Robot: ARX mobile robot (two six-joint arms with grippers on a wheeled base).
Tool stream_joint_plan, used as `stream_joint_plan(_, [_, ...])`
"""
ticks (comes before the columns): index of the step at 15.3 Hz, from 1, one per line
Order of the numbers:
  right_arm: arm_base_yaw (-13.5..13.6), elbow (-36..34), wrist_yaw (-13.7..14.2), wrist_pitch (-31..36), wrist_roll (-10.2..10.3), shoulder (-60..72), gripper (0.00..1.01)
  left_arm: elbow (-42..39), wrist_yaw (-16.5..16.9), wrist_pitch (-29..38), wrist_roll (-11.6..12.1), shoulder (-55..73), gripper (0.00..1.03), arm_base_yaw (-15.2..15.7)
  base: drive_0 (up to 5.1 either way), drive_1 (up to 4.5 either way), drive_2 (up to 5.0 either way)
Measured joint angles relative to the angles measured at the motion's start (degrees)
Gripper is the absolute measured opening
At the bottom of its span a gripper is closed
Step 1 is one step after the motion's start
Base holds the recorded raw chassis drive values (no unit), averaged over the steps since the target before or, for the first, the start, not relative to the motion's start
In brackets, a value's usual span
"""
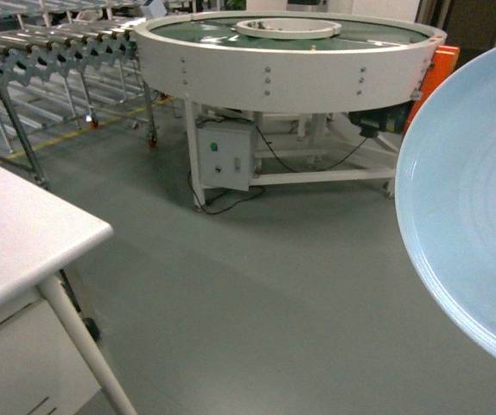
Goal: Place blue tray on left shelf second layer neatly
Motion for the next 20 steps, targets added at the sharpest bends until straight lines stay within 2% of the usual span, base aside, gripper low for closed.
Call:
stream_joint_plan(11, [0.0, 0.0, 0.0, 0.07, 0.0, 0.0, 0.02, 0.0, -0.04, 0.11, 0.0, 0.0, 0.98, 0.0, 3.1, -3.85, -4.0])
stream_joint_plan(17, [0.0, 0.0, 0.0, -0.13, 0.0, 0.02, 0.02, 0.0, 0.0, 0.09, 0.0, 0.0, 0.98, 0.0, 2.7, -2.57, -5.1])
stream_joint_plan(20, [-0.04, -0.04, 0.42, -0.24, 0.0, 0.15, 0.02, 0.0, 0.15, 0.31, 0.0, 0.0, 0.98, 0.0, -1.4, -1.44, -1.4])
